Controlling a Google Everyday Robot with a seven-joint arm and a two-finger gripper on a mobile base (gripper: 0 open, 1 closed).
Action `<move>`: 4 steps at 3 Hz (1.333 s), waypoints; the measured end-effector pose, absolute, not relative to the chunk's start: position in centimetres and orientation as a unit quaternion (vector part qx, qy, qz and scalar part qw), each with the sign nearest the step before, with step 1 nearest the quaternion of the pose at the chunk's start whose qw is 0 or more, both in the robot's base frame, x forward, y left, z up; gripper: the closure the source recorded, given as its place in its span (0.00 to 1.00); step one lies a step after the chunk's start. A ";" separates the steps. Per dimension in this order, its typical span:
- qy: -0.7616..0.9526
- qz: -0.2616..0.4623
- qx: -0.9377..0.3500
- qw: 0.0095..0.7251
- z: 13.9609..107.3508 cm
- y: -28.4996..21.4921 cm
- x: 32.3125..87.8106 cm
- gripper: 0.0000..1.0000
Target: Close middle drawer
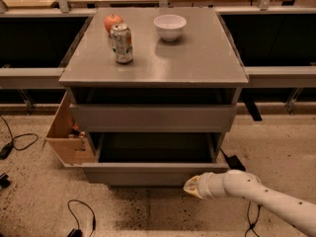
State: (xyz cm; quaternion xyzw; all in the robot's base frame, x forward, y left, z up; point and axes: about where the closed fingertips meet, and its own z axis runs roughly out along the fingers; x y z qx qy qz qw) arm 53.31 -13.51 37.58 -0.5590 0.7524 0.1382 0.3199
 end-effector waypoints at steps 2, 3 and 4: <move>0.737 0.125 -0.574 0.334 39.1 -14.4 58.2 1.00; 0.729 0.116 -0.581 0.344 40.1 -15.0 61.2 1.00; 0.729 0.105 -0.577 0.353 41.0 -16.0 63.0 0.84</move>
Offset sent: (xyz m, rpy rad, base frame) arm 0.1449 -0.0324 0.0492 -0.0259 -0.1517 0.0572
